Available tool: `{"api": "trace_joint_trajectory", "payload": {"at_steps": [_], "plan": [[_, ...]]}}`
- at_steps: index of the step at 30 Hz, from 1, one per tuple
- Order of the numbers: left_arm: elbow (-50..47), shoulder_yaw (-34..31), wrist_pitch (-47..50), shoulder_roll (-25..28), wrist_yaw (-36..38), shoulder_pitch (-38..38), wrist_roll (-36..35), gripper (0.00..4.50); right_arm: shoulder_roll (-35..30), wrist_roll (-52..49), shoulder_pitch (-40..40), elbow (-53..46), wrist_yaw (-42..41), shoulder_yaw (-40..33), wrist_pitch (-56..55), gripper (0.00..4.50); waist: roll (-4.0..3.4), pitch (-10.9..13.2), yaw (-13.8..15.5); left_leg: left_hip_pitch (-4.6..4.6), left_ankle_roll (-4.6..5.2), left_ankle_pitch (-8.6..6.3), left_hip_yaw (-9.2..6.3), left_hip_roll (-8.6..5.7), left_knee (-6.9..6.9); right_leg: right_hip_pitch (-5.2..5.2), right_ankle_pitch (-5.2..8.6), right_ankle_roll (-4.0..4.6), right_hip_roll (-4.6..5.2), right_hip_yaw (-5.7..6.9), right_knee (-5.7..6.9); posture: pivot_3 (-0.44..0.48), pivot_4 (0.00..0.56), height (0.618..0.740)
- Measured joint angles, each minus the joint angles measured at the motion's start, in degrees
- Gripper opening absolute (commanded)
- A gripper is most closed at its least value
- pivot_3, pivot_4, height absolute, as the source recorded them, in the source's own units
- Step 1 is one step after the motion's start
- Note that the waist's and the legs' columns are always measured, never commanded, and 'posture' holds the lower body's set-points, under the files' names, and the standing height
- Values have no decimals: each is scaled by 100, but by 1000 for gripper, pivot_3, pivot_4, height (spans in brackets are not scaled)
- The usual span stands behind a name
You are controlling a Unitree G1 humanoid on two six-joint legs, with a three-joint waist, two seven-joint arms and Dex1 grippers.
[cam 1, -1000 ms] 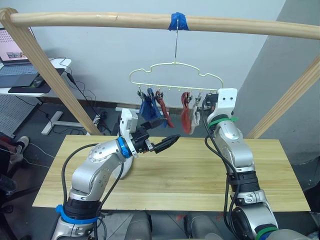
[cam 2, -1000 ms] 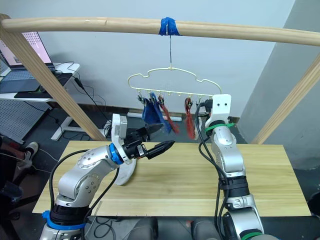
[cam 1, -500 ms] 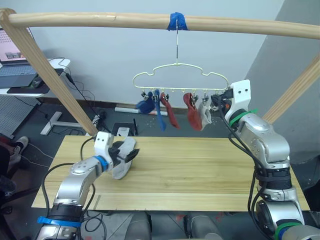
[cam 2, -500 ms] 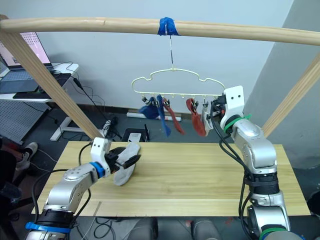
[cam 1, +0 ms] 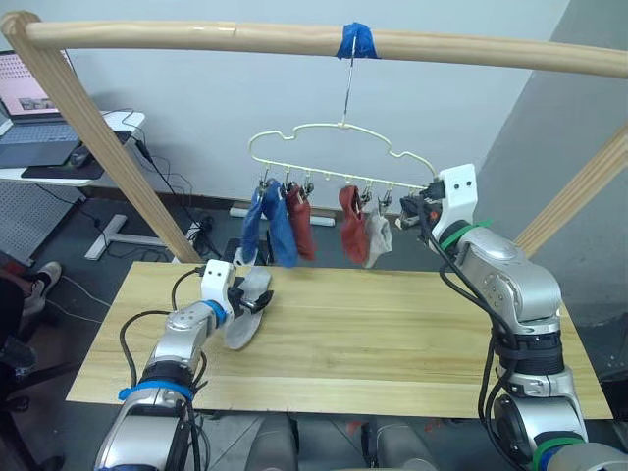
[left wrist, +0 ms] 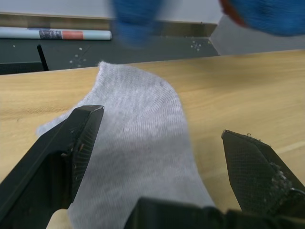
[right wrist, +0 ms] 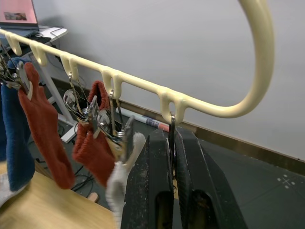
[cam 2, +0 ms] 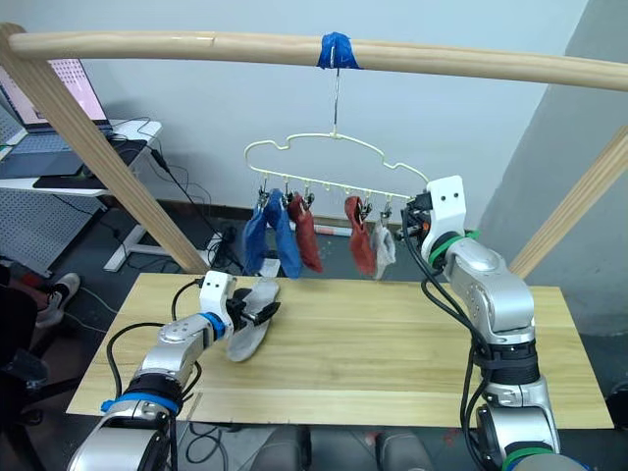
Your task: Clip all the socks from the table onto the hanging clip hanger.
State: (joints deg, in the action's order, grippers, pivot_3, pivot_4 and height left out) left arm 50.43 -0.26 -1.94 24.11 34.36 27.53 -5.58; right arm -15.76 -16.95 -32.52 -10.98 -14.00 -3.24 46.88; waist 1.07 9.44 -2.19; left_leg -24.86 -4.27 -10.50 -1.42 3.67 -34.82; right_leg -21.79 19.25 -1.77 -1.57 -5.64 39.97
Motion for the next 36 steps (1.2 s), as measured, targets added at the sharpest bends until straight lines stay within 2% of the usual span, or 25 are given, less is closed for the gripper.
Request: {"api": "trace_joint_trajectory", "payload": {"at_steps": [4, 7, 17, 20, 21, 26, 28, 31, 34, 36], "plan": [[669, 196, -229, -13, -206, 257, 401, 4500, 6, -2, 23, -117, 63, -7, 104, 17, 0, 0, -22, 0, 0, 0, -1, 0, 0, 1, 0, 0, 0, 1, 0, -54, 160, 740], [855, 212, -258, -14, -206, 390, 471, 3932, 6, -2, 35, -193, 118, -10, 164, 0, 0, -1, -52, 2, -1, 0, -1, 0, -2, 3, 0, -2, 0, 2, 4, -58, 154, 740], [790, 183, -392, 41, 164, 282, 461, 1029, 5, -8, 58, -287, 156, -14, 242, 0, 1, -3, -108, 2, -1, 1, -2, 0, -2, 4, -1, -1, 0, 3, 6, -31, 139, 740], [433, 184, -382, 64, 350, 33, 444, 182, -3, -56, 85, -327, 133, -25, 319, 0, 2, -4, -106, 2, -1, 1, -2, 0, -1, 4, -1, -1, 0, 3, 6, -26, 134, 740], [193, 185, -346, 58, 452, -114, 400, 40, 17, -167, 62, -327, 115, -102, 459, 0, 2, -4, -106, 1, -1, 1, -2, 0, -1, 4, -1, -1, 0, 3, 6, -26, 134, 740], [-768, 204, -48, -77, 791, -501, 209, 40, 106, -559, -141, -325, 152, -513, 1076, 0, 4, -5, -73, 1, -2, 1, -6, 0, -4, 4, -1, 0, 2, 7, 10, -21, 137, 740], [-1463, 194, 162, -89, 1001, -698, -11, 40, 335, -817, -256, -323, 277, -844, 1476, 0, 4, -5, -86, 1, -2, 1, -5, 0, -3, 3, -1, 0, 2, 5, 13, -17, 138, 740], [-3434, 357, 694, -397, 1402, -1102, -665, 40, 1041, -1374, -708, -338, 800, -2026, 2615, 0, 4, -5, -64, -4, -4, 2, -8, -2, -2, 5, -2, 0, 13, 12, 16, -19, 142, 740], [-4709, 600, 1091, -767, 1454, -1037, -1077, 40, 1516, -1594, -1103, -364, 1222, -2780, 3407, 0, 3, -5, -50, -1, -3, 2, -6, -4, -4, 5, -2, 1, 12, 8, 18, -26, 145, 740], [-5137, 790, 1180, -1029, 1386, -899, -1165, 40, 1741, -1609, -1278, -401, 1446, -3121, 3739, 0, 2, -6, -65, 1, -2, 1, -4, -7, -5, 5, -2, 0, 11, 5, 19, -33, 146, 740]]}}
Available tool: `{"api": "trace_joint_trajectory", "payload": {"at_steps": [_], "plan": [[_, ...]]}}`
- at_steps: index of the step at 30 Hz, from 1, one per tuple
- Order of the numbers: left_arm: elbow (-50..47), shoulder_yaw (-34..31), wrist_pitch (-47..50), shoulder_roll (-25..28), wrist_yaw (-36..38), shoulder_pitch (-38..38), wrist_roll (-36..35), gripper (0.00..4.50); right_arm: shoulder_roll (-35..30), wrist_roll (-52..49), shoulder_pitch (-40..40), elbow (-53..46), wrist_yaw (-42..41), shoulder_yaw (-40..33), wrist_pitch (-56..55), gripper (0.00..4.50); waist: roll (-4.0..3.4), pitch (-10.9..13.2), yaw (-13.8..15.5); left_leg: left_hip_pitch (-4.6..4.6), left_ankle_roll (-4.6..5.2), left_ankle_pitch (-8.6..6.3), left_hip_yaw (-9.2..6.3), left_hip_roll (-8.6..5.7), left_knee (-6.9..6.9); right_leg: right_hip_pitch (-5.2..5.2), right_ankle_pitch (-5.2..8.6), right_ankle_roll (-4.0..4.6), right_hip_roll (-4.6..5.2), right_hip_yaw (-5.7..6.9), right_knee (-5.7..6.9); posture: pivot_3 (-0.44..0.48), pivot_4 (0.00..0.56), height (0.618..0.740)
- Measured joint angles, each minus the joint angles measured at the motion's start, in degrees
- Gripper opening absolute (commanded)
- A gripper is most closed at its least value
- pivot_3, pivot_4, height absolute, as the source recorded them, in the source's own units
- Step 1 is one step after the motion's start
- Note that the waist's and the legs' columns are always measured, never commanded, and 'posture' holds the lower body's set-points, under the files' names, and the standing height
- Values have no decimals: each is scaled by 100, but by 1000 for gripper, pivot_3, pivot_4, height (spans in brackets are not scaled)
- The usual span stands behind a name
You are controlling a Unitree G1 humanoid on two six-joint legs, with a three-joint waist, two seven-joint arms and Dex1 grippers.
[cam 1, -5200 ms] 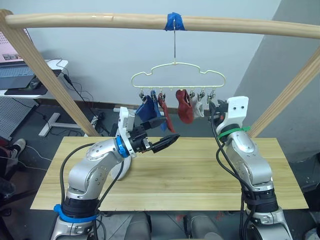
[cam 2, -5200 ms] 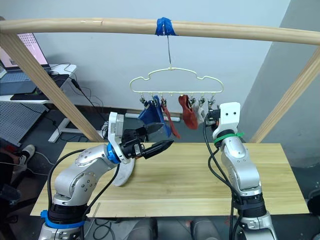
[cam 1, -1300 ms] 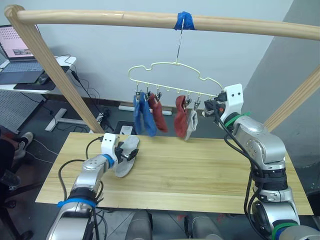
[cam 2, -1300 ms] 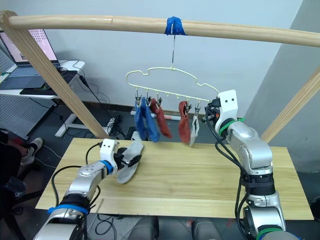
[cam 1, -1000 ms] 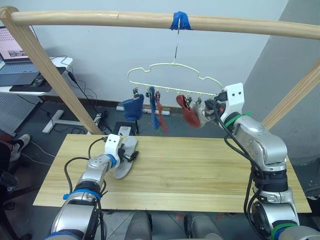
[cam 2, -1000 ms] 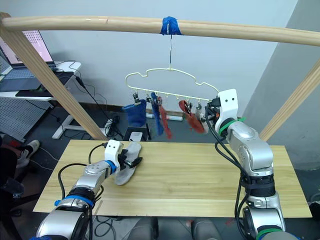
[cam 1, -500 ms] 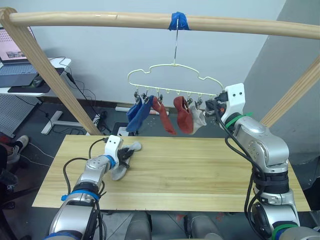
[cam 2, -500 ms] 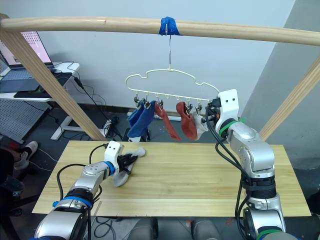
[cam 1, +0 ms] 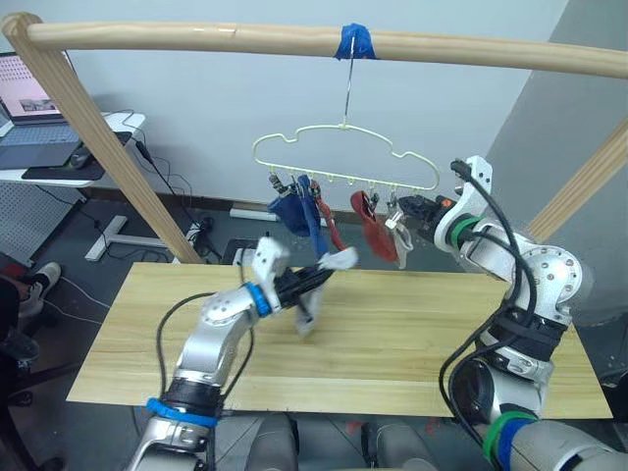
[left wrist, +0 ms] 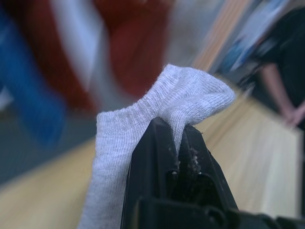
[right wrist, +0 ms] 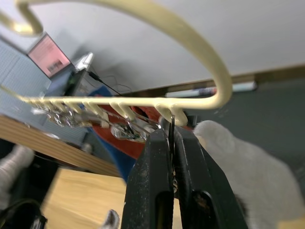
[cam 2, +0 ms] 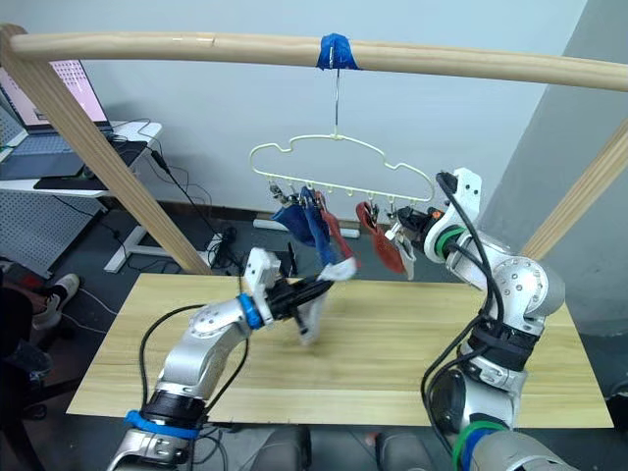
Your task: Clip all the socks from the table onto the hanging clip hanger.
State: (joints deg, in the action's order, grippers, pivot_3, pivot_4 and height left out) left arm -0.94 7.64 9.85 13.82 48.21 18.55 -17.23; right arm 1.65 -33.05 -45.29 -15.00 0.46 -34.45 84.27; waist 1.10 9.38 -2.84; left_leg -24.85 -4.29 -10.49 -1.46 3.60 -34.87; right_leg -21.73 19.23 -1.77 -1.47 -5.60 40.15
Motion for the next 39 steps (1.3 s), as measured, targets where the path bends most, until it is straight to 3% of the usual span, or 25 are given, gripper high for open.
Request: {"api": "trace_joint_trajectory", "payload": {"at_steps": [9, 39], "plan": [[202, 253, -135, -466, -502, 215, 312, 40, 541, 22, -484, -304, 470, -950, 778, 0, -5, -2, -80, -1, 2, -1, 0, 4, 4, -3, 1, 0, -10, -4, -8, -53, 148, 740], [962, 164, -275, -607, -822, 661, 387, 40, 570, -411, -500, -383, 851, -970, 778, 0, -5, -1, -191, -4, 2, -1, 0, 4, 7, -3, 2, -2, -10, -4, -16, -51, 155, 740]]}}
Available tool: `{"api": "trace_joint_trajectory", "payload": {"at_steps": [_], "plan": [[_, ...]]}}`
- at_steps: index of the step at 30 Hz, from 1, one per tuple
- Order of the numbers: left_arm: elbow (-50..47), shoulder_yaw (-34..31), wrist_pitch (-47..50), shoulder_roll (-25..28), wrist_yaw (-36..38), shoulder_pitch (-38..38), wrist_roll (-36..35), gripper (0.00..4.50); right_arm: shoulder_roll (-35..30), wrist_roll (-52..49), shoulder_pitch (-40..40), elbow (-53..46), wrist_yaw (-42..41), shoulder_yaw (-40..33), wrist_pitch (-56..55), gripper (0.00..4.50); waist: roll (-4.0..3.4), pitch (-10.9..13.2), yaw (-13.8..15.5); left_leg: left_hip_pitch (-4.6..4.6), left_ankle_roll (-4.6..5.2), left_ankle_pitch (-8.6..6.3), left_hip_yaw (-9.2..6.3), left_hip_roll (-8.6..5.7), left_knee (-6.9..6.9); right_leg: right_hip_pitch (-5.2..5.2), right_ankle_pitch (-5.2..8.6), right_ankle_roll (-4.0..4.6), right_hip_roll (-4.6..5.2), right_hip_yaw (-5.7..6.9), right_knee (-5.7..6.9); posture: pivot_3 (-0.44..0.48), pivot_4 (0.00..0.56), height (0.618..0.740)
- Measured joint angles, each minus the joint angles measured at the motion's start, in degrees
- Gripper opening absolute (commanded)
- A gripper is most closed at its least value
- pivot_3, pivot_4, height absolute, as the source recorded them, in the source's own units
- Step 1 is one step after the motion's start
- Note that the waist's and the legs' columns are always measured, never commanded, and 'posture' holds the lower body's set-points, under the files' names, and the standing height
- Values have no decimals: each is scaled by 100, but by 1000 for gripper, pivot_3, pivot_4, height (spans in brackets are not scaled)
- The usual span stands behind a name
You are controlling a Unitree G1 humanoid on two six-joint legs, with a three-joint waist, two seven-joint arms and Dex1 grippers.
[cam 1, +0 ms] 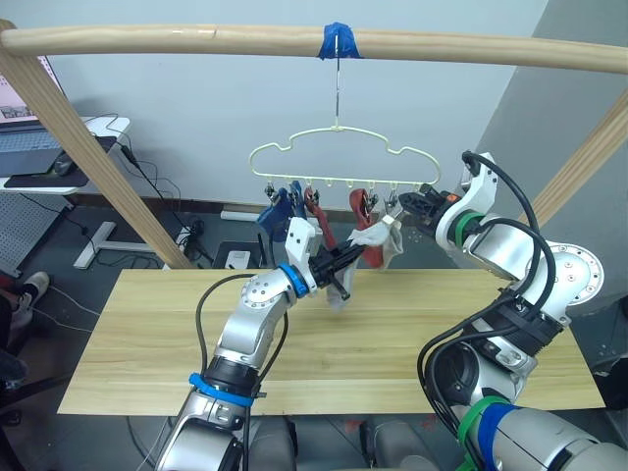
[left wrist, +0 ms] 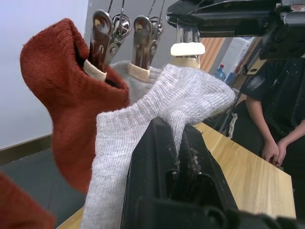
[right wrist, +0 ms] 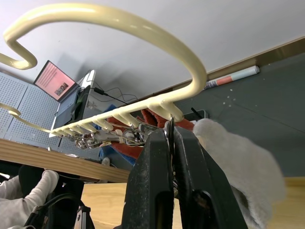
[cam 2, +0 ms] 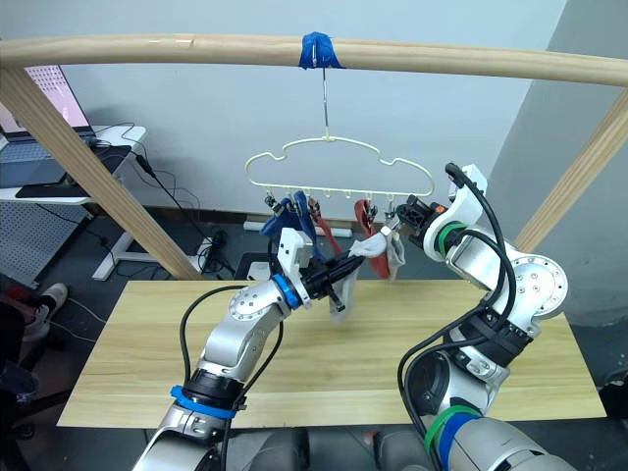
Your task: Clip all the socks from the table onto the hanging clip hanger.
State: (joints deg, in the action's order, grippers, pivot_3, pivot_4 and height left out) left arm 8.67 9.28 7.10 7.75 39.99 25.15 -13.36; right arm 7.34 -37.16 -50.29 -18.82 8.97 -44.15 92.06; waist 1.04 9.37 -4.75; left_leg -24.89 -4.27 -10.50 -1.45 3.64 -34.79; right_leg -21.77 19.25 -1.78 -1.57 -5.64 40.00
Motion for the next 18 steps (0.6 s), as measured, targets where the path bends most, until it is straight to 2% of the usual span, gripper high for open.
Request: {"api": "trace_joint_trajectory", "payload": {"at_steps": [18], "plan": [[334, 11, -152, -222, -37, 360, 60, 40, 16, -126, 0, 0, 165, 0, 0, 0, 0, 1, -3, -2, 0, 0, 1, -1, 5, -1, 1, -1, 0, -1, -4, -51, 155, 740]]}}
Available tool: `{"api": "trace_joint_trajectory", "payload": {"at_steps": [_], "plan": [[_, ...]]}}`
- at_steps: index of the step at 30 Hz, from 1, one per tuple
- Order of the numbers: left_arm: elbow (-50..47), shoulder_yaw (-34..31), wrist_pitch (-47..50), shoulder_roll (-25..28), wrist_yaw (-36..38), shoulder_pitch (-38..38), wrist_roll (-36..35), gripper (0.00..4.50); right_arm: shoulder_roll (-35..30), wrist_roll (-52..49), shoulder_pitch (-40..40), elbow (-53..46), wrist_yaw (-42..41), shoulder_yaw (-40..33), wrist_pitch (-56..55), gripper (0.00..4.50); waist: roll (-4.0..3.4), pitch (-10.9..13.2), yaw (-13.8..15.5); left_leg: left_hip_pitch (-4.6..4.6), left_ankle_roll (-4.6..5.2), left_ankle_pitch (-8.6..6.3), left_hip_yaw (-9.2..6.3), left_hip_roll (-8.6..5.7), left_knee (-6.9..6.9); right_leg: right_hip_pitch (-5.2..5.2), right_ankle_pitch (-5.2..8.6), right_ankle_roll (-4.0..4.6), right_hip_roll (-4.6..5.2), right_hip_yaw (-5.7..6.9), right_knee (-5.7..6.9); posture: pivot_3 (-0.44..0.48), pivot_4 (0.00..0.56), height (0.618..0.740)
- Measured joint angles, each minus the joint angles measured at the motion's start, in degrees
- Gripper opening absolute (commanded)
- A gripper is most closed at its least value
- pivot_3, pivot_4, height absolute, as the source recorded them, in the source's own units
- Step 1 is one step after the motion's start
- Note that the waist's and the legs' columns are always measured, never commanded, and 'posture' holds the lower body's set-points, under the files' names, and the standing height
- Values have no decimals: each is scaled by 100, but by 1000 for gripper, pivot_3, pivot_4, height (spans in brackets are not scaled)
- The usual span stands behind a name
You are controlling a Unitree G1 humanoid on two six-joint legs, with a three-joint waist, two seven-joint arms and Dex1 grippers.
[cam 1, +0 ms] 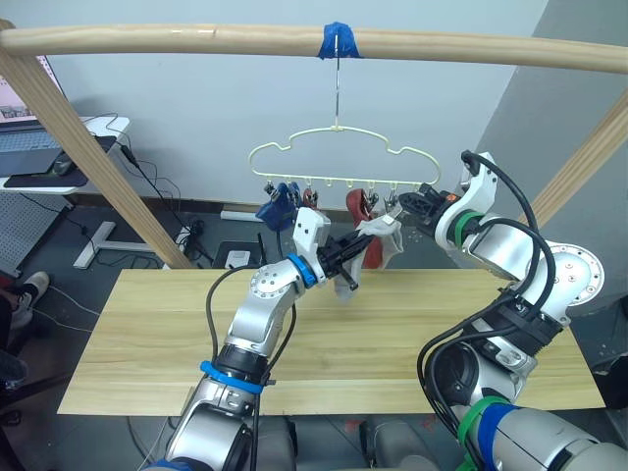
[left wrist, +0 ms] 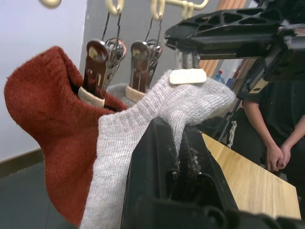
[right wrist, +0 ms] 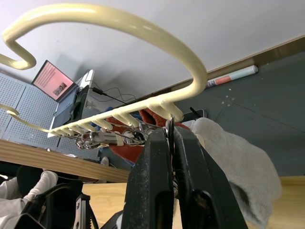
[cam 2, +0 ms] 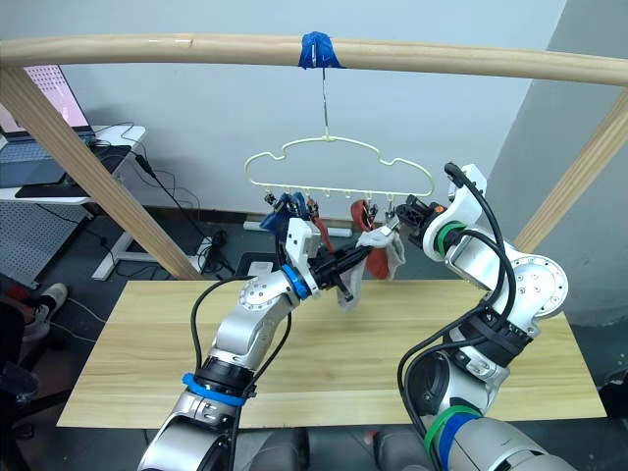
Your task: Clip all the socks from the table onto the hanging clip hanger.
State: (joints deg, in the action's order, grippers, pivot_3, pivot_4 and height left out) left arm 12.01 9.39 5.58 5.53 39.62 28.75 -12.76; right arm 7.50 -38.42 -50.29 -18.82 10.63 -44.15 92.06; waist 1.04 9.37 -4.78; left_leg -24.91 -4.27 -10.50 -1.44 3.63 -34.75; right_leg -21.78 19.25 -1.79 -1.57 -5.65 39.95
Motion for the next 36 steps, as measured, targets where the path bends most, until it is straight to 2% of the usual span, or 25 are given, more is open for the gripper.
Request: {"api": "trace_joint_trajectory", "payload": {"at_steps": [2, 5, 10, 16, 17, 20, 25, 27, 29, 30, 33, 36], "plan": [[3, 23, -6, -28, 34, 70, 2, 40, -1, 0, 0, 0, 0, 2, 0, 0, 0, 0, -1, 0, 0, 0, 0, 0, 0, 0, 0, 0, 0, 0, -1, -51, 155, 740], [3, 36, -5, -26, 104, 76, 2, 0, 0, -7, 0, 0, -9, -6, 0, 768, 0, 0, -2, 0, 0, 0, -1, 2, 4, -2, 0, 0, -1, 1, 0, -51, 154, 740], [2, 36, -4, -33, 120, 77, -1, 0, 0, -114, 0, 0, -33, -13, 0, 2595, -1, 0, -1, 0, 0, 0, 0, 1, 4, -2, 0, 0, -1, -1, 0, -47, 150, 740], [-14, 99, 67, -157, 214, 88, -51, 0, -219, -404, 126, -27, -181, 61, 1, 4489, 0, 0, 7, -1, 0, 0, -2, 1, 4, -1, 0, -1, -1, 2, -2, -43, 143, 740], [-27, 130, 90, -164, 253, 87, -75, 0, -333, -453, 209, -31, -225, 88, 0, 4489, 0, 0, 18, -3, 0, 0, -2, -1, 4, 0, 1, -2, 0, 2, -3, -47, 141, 740], [-62, 175, 323, -193, 414, 83, -196, 706, -862, -570, 559, -142, -417, 222, 0, 4500, -1, 0, 12, -7, 0, 0, 3, -7, 3, -1, 3, -5, 6, -3, -7, -51, 139, 740], [-185, 405, 547, -283, 634, 80, -282, 2134, -1160, -657, 717, -303, -666, 292, -4, 4500, -2, -1, -41, 2, 0, 0, 0, 4, 3, -2, 4, -7, -7, -4, 2, -66, 124, 740], [-291, 425, 720, -364, 723, 77, -412, 2644, -1462, -667, 972, -446, -811, 483, -74, 4500, -4, -2, -30, 2, 0, 0, -3, 4, 3, -1, 5, -8, -8, -1, 0, -66, 123, 740], [-482, 362, 1139, -422, 812, 36, -769, 3272, -2024, -546, 1606, -580, -1093, 810, -408, 4500, -4, -2, -3, -3, 0, 0, 3, -3, 1, 2, 13, -22, -1, -7, -9, -65, 118, 740], [-496, 347, 1223, -416, 831, 28, -822, 3435, -2100, -524, 1741, -584, -1176, 882, -509, 4500, -4, -2, -9, -3, 0, 0, 6, -4, 0, 2, 13, -23, 0, -9, -9, -63, 116, 740], [-607, 318, 1576, -235, 890, -90, -991, 4343, -2444, -374, 2232, -609, -1566, 1394, -1130, 4500, -8, -5, -74, 6, 0, 0, 6, -1, -1, 1, 15, -27, -4, -13, -1, -55, 114, 740], [-767, 304, 1704, 99, 975, -289, -993, 4478, -2654, -187, 2605, -610, -1876, 1830, -1747, 4500, -10, -6, -97, 11, 0, 0, -6, 7, -1, 2, 15, -26, -15, -7, 6, -55, 114, 740]]}}
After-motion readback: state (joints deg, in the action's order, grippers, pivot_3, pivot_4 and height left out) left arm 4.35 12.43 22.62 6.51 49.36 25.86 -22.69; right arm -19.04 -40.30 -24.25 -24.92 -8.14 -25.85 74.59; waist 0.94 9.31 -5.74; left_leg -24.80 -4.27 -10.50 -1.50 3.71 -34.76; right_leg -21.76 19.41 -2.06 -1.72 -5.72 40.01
